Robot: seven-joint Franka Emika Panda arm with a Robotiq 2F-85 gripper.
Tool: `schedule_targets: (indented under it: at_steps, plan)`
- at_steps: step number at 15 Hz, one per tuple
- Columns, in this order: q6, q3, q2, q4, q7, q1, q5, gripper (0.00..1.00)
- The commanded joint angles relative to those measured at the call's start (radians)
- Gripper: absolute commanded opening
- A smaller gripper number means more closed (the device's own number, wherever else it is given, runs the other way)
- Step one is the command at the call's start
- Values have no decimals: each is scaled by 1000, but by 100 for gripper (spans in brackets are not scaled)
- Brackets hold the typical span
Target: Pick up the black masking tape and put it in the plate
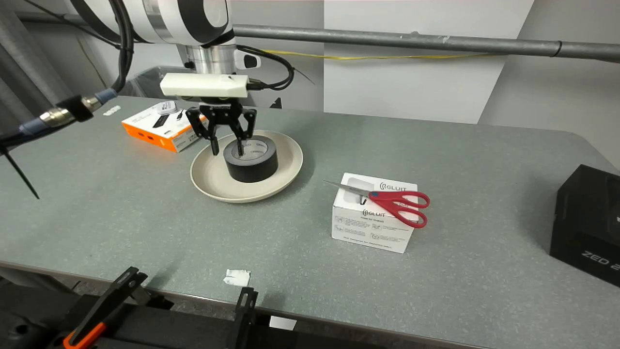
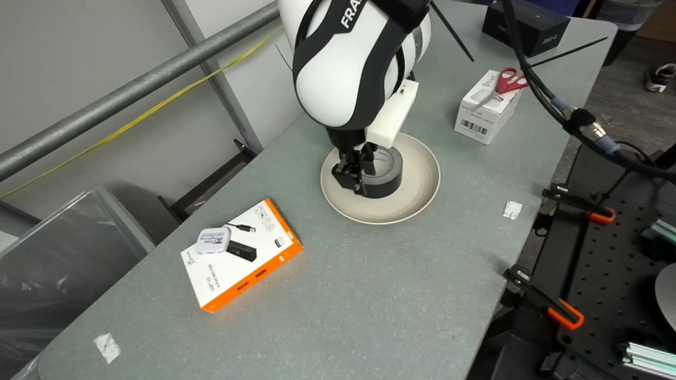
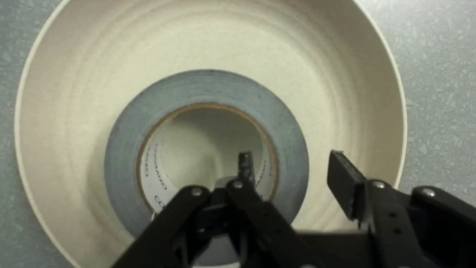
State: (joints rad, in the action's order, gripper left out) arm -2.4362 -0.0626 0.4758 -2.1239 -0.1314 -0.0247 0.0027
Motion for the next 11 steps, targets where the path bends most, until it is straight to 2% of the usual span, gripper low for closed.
schedule_targets:
  at_steps: [1, 2, 3, 6, 7, 11]
  plan:
    - [22, 9, -4, 11, 31, -20, -25, 88]
    - [22, 7, -6, 11, 29, -20, -23, 97]
    - [22, 7, -7, 12, 28, -20, -22, 100]
    - [48, -5, -7, 22, 8, -11, -5, 100]
    - [8, -5, 0, 6, 2, -6, -2, 100]
    - [9, -6, 0, 4, 2, -6, -2, 100]
